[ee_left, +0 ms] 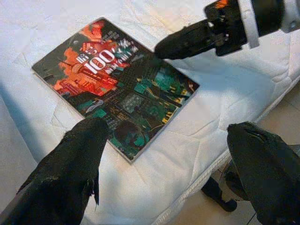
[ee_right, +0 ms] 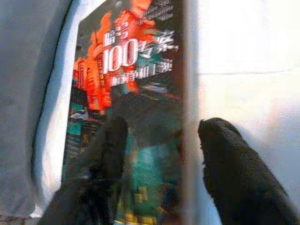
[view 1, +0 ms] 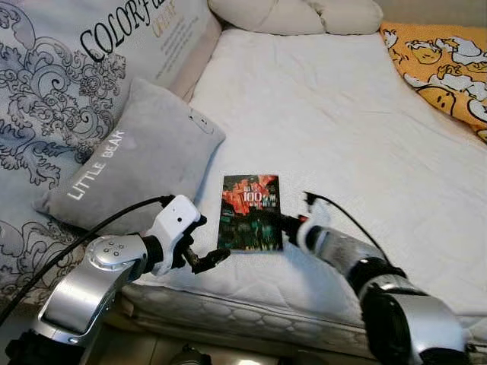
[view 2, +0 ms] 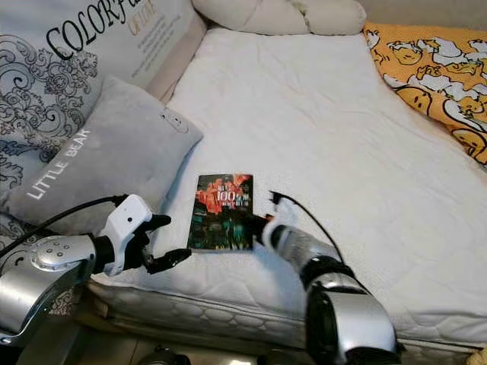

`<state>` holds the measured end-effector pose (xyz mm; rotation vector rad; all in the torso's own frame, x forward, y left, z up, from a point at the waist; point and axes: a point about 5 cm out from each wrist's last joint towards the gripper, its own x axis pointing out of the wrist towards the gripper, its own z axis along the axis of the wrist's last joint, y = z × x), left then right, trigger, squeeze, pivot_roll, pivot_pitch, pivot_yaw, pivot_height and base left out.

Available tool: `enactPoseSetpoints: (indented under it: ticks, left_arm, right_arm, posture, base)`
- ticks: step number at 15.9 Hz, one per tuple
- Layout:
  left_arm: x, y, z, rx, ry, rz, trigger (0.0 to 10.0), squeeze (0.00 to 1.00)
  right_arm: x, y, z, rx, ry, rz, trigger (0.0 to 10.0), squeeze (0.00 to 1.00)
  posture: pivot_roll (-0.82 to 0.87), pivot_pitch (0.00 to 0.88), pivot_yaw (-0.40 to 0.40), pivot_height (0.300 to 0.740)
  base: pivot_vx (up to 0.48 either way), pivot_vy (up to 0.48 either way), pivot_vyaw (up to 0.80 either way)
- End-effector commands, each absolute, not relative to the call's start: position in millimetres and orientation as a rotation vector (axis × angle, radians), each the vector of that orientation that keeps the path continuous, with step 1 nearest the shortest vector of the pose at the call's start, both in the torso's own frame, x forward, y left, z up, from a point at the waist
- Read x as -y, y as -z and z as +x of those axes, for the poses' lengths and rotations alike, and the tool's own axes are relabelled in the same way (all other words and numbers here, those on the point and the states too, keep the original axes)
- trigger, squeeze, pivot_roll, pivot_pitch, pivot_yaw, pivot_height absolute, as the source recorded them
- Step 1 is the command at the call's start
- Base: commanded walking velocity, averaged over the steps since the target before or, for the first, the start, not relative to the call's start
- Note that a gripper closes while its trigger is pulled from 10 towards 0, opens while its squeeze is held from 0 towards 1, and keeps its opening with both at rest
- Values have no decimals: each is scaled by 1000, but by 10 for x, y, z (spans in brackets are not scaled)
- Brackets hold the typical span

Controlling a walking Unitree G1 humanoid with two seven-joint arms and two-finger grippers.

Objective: Clean up the room

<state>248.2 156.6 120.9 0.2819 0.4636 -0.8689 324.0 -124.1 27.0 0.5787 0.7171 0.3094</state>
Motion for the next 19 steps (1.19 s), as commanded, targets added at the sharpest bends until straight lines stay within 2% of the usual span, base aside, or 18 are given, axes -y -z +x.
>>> enactPoseSetpoints:
  ticks: [1, 3, 4, 6, 10, 12, 16, 19]
  left_arm:
    - [-1614, -1217, 2506, -462, 842, 288, 10000, 984]
    - [-1601, -1215, 2500, -433, 822, 263, 10000, 980]
    - [-1589, -1266, 2550, -330, 715, 235, 10000, 976]
    - [-1626, -1326, 2619, -214, 515, 180, 10000, 949]
    - [-1640, -1335, 2592, -134, 310, 103, 10000, 961]
    - [-1623, -1318, 2564, -131, 282, 100, 10000, 957]
    - [-1628, -1266, 2464, -148, 268, 101, 10000, 961]
    - [-1648, -1255, 2451, -155, 254, 110, 10000, 957]
  right_arm:
    - [1275, -265, 3227, -712, -325, 565, 10000, 1000]
    - [1441, -254, 3156, -690, -363, 552, 10000, 1000]
    - [1519, -359, 3086, -593, -387, 541, 10000, 1000]
    - [1493, -592, 2922, -422, -423, 447, 10000, 1000]
    - [1391, -830, 2628, -294, -329, 276, 10000, 1000]
    - [1403, -855, 2553, -277, -284, 275, 10000, 1000]
    - [1513, -889, 2560, -237, -188, 119, 10000, 1000]
    - [1514, -890, 2566, -247, -181, 75, 10000, 1000]
  posture:
    - [-43, 61, 17, 740]
    - [-63, 46, 15, 740]
    - [-74, 41, 13, 740]
    - [-95, 39, 19, 740]
    - [-112, 40, 16, 740]
    - [-108, 39, 8, 740]
    - [-101, 42, -3, 740]
    - [-94, 43, -13, 740]
  base:
    - [0, 0, 0]
    - [0, 0, 0]
    - [0, 0, 0]
    - [0, 0, 0]
    - [0, -102, -173]
    - [0, -426, -712]
    - [0, -433, 0]
    - [0, -431, 0]
